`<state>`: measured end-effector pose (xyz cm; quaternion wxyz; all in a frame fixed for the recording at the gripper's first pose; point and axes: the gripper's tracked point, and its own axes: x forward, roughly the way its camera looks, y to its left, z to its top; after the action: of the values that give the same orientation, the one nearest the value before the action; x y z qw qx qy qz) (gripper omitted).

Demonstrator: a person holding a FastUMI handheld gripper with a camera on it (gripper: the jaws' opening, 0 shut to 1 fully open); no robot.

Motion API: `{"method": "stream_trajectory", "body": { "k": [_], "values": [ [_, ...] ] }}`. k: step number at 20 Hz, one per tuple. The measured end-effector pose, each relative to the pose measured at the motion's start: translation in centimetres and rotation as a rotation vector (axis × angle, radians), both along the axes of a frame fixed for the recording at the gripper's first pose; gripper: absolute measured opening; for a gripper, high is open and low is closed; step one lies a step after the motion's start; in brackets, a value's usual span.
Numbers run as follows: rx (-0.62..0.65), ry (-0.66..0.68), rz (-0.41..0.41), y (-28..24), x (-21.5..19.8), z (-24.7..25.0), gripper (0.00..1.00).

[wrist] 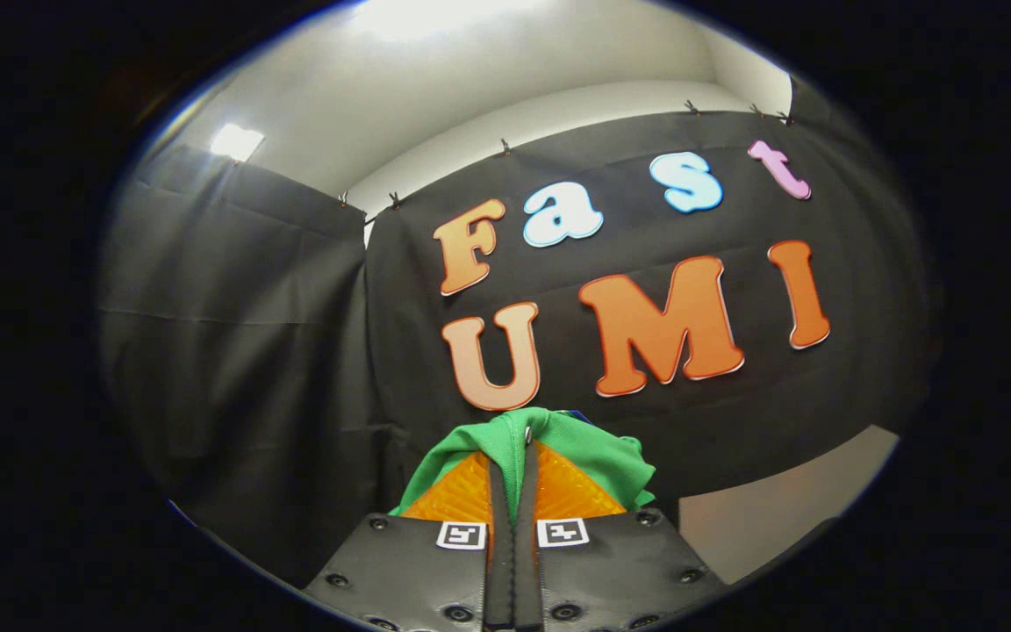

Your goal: Put the clothes into the washing machine and then close the washing machine lid.

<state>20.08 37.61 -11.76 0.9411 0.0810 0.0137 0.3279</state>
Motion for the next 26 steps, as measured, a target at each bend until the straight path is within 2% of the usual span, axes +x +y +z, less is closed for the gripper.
{"method": "stream_trajectory", "body": {
  "k": [6,14,19,22,26],
  "values": [
    [-0.076,0.144,0.067,6.9,1.1,-9.2,0.08],
    [-0.235,0.362,0.093,11.5,1.3,-25.1,0.08],
    [-0.292,0.542,0.061,11.7,2.4,-36.3,0.08],
    [-0.366,0.593,0.013,10.7,3.0,-40.5,0.08],
    [-0.398,0.686,-0.056,9.6,2.4,-43.0,0.08]
  ]
}}
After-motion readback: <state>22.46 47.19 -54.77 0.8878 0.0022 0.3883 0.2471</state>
